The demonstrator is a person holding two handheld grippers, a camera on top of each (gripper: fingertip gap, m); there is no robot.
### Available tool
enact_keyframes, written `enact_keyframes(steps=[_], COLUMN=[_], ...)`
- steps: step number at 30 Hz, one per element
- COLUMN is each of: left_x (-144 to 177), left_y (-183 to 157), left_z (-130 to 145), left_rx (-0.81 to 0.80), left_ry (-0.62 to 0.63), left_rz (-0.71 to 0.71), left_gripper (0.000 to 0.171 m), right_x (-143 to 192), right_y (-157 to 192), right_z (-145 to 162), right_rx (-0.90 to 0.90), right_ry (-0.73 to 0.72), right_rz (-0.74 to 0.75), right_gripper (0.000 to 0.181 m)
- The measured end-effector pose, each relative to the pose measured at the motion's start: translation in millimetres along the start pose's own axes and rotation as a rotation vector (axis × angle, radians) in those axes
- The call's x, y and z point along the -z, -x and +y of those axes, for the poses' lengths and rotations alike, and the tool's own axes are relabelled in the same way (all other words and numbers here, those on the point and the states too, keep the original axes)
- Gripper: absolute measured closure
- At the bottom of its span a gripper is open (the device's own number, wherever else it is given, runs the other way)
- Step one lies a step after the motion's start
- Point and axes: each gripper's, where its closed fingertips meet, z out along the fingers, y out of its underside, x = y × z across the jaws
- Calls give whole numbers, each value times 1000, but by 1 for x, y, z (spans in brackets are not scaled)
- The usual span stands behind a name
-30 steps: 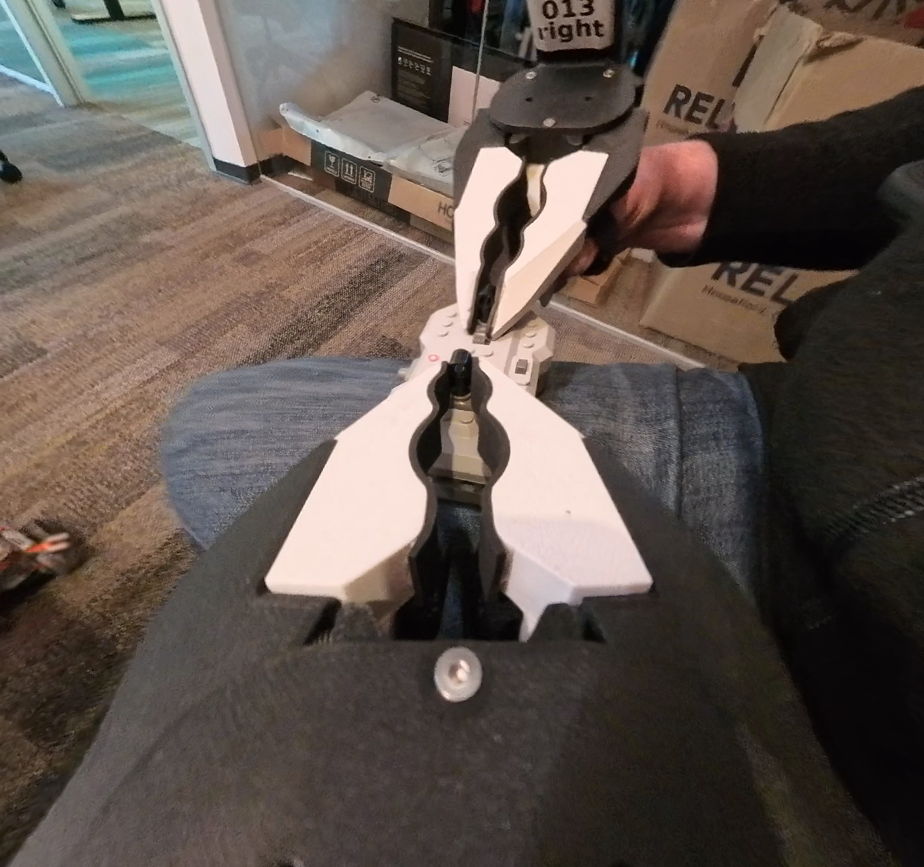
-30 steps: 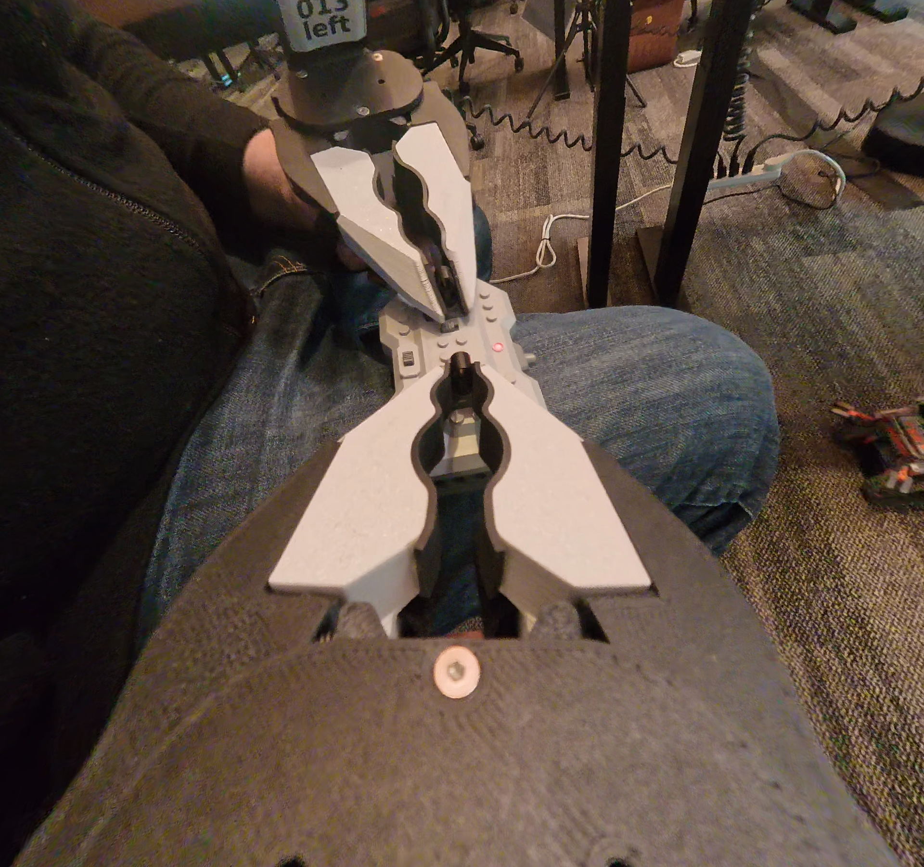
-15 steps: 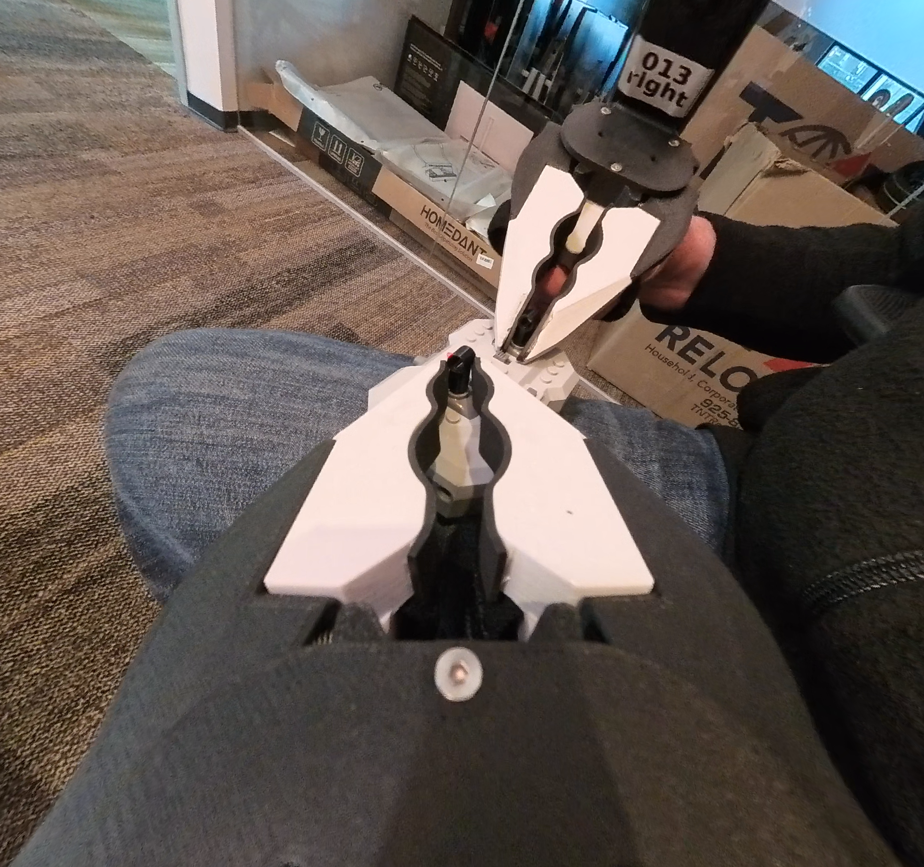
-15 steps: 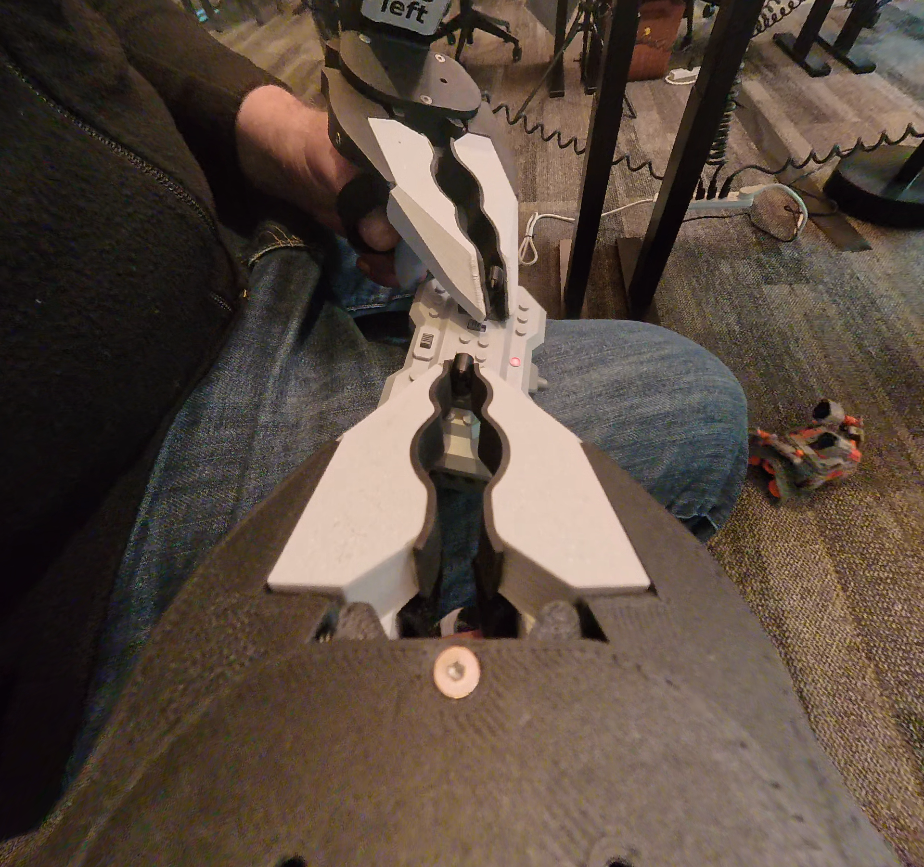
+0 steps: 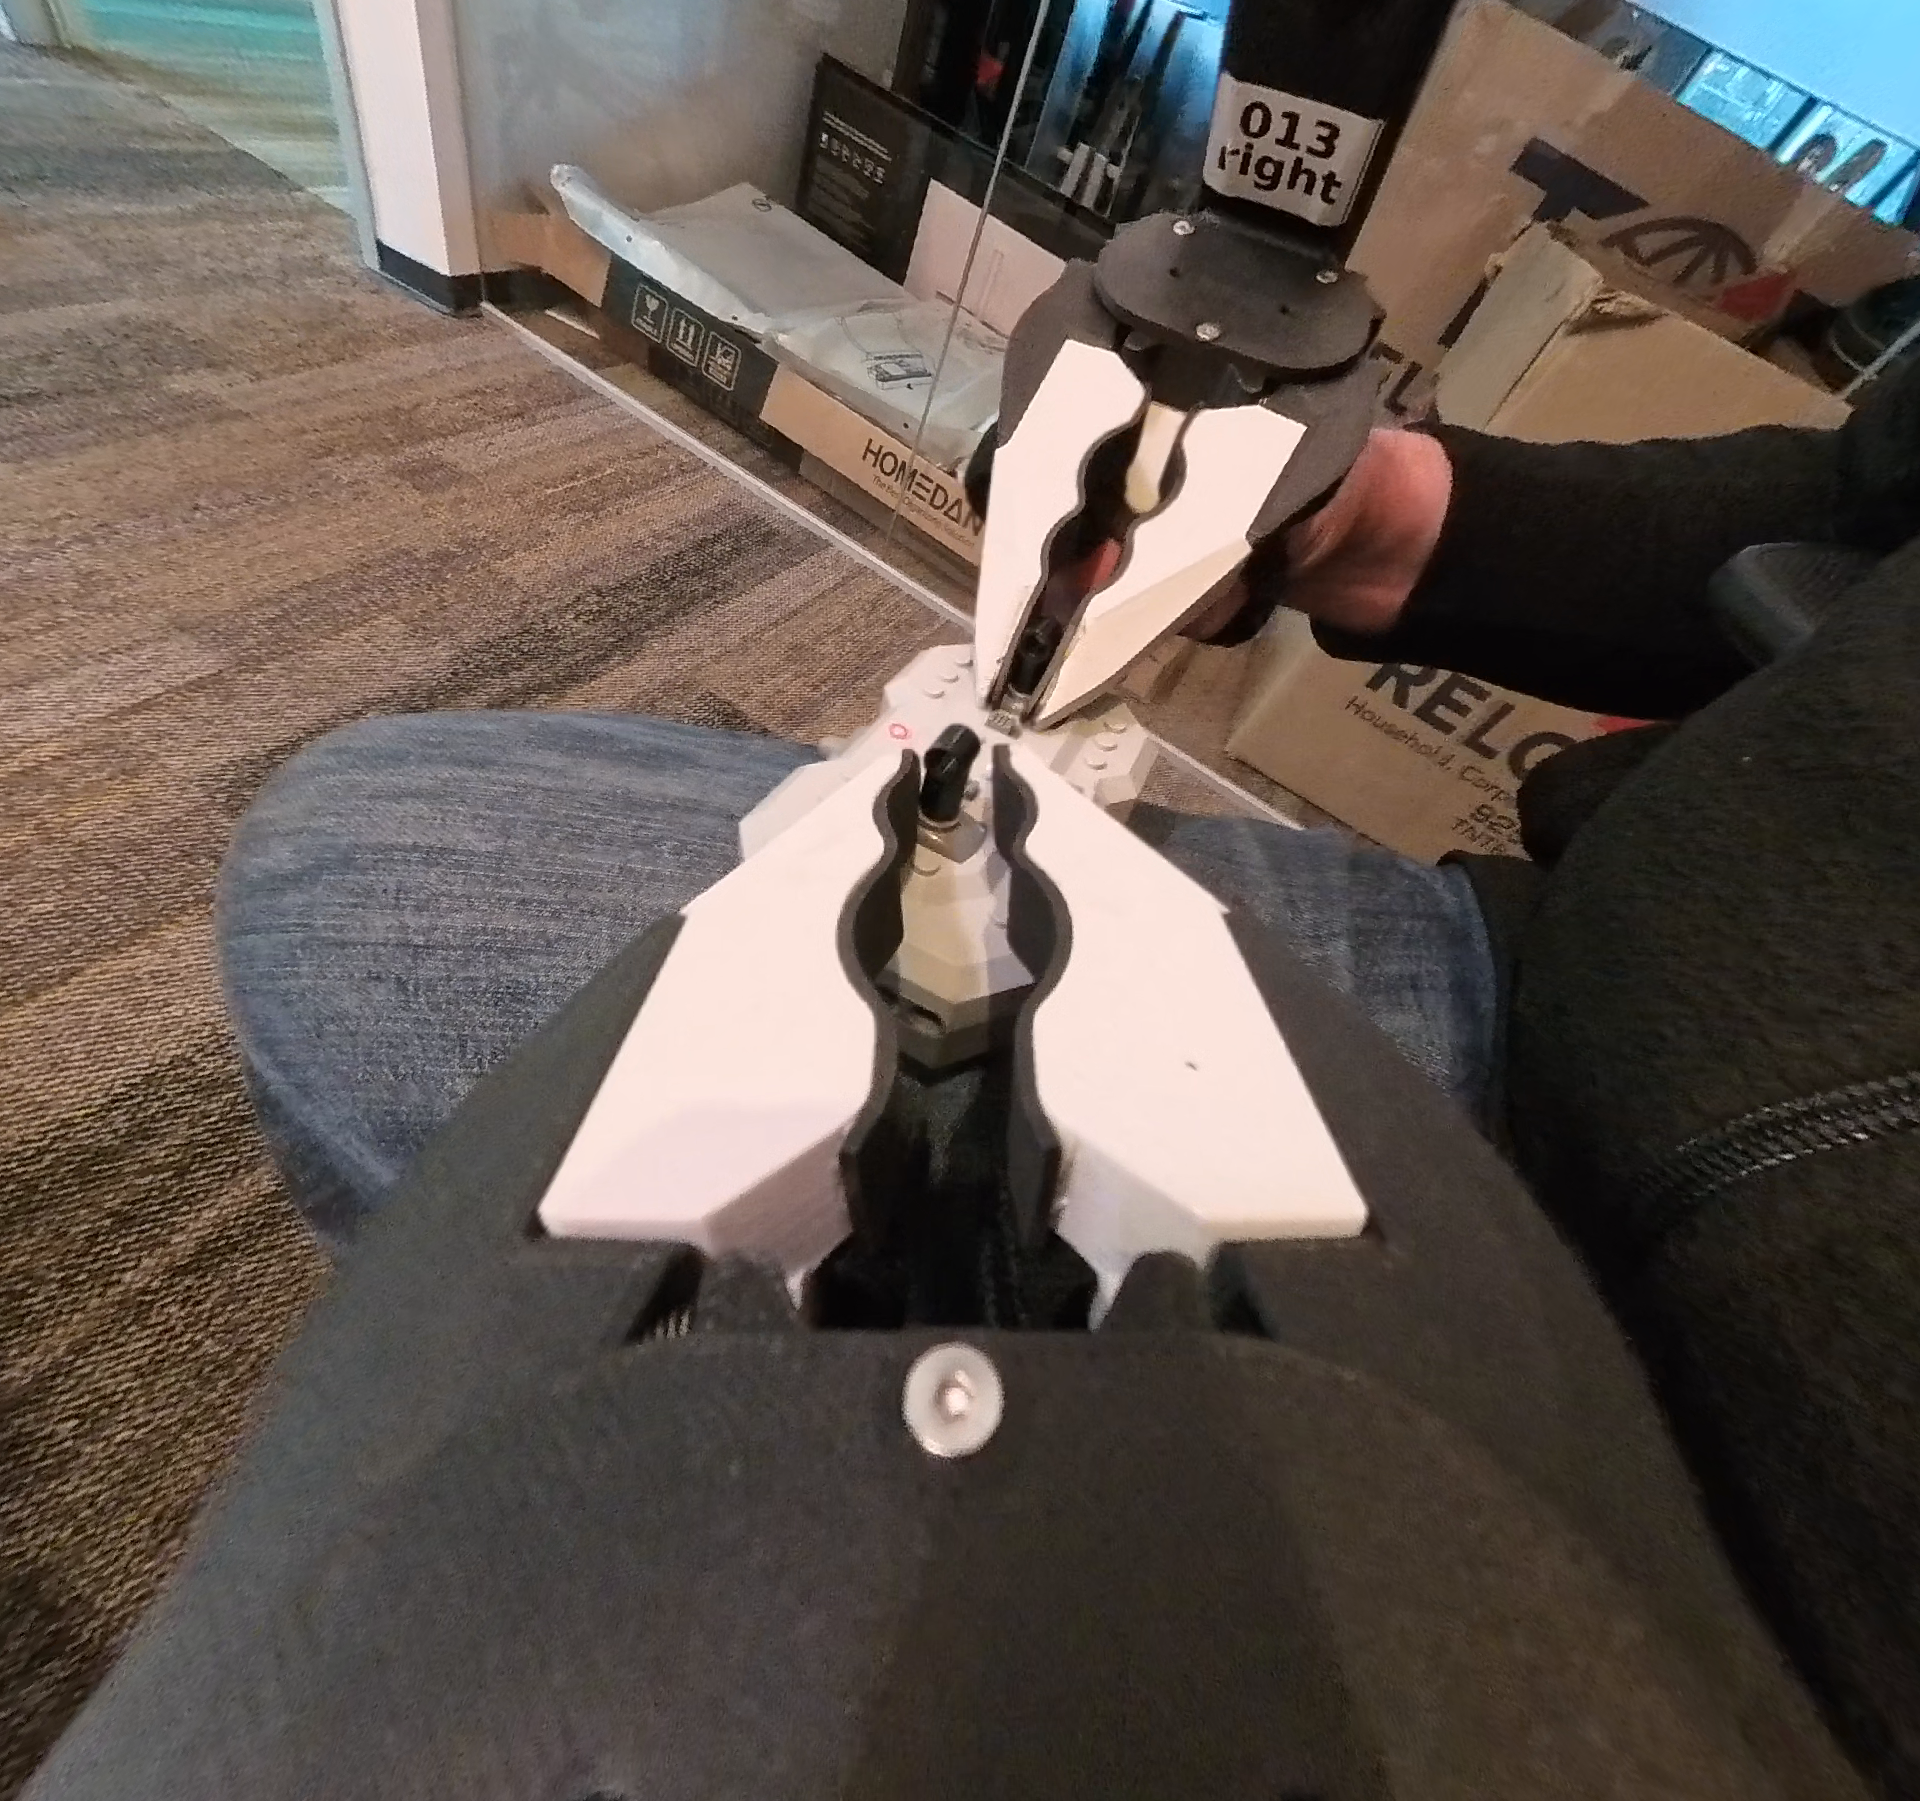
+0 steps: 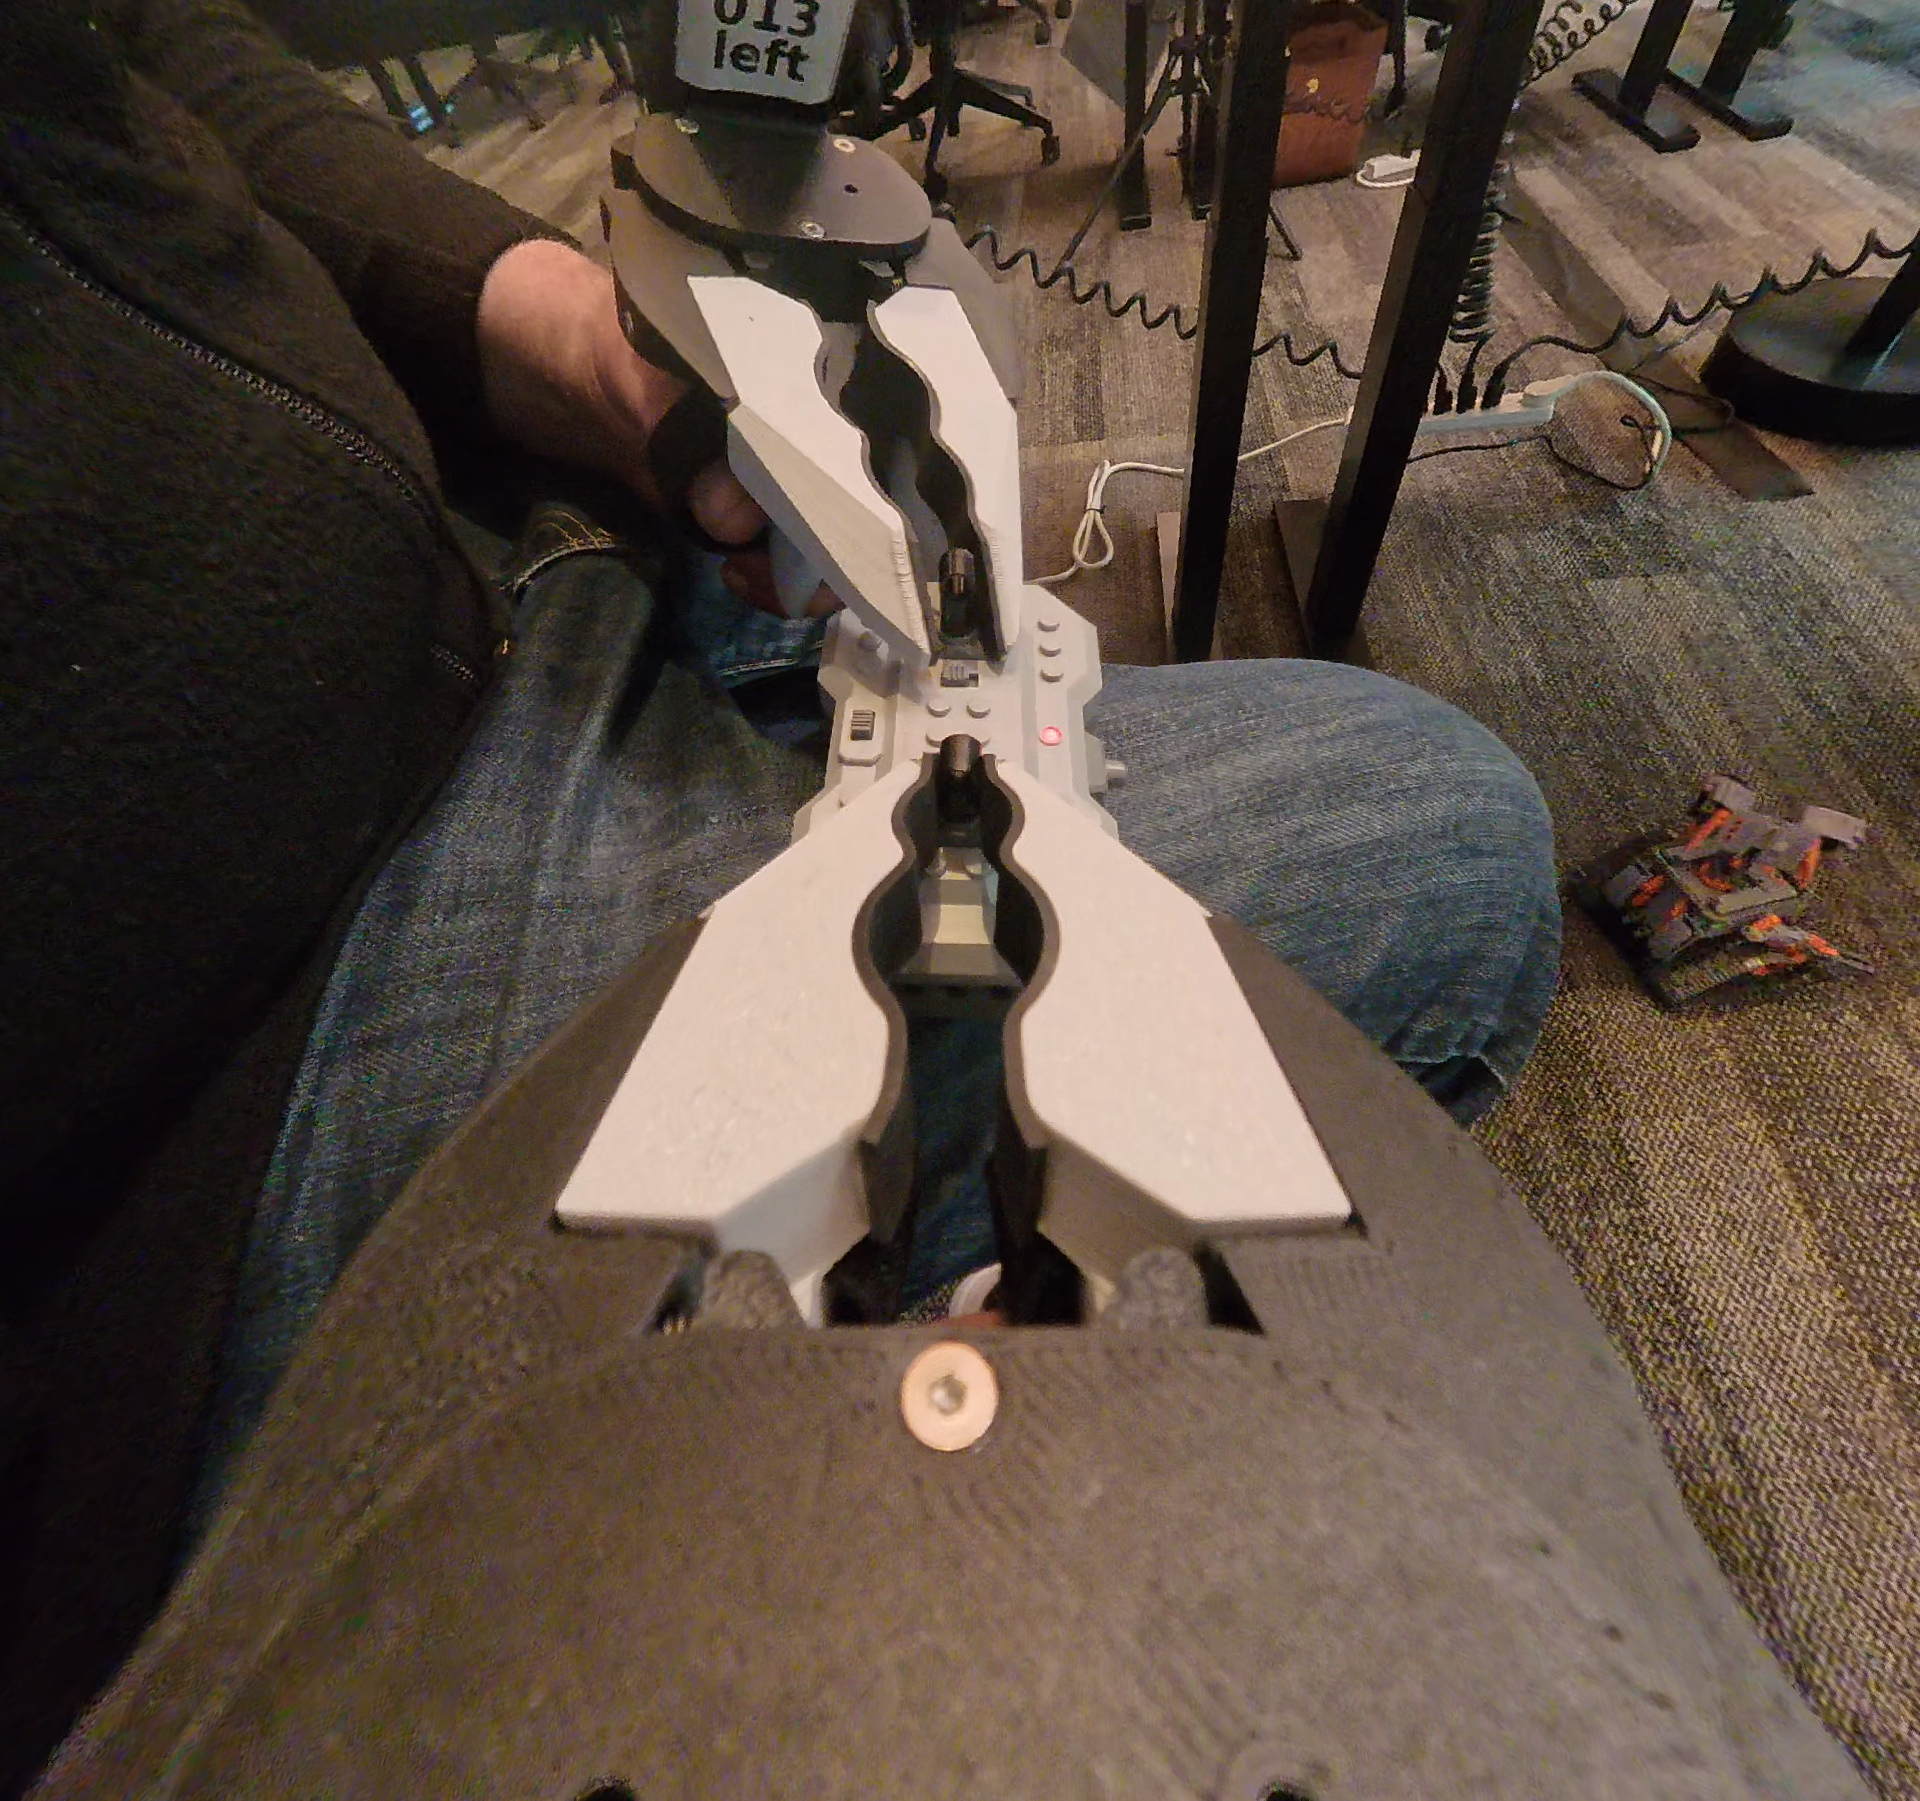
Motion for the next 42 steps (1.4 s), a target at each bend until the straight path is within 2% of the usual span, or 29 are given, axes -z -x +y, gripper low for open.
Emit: enact_keyframes(steps=[5, 17, 23, 31, 42], left_x=[0, -2, -3, -6, -9], left_y=[0, -4, -4, 2, 1], left_z=[1, 3, 3, 0, -1], left_rx=[-48, -134, -145, 51, 68], left_ry=[8, 21, 18, -5, -5], left_rz=[-23, -33, -31, -3, 3], left_gripper=[163, 166, 166, 166, 165], right_x=[0, 3, 4, 6, 8], right_y=[0, -7, -7, -1, -1], right_z=[0, 2, 2, 4, 5], right_rx=[-29, -225, -245, -87, -100], right_ry=[-9, -74, -72, -42, -56], right_rz=[-2, -8, -8, 22, 19], right_gripper=[176, 176, 176, 176, 176])
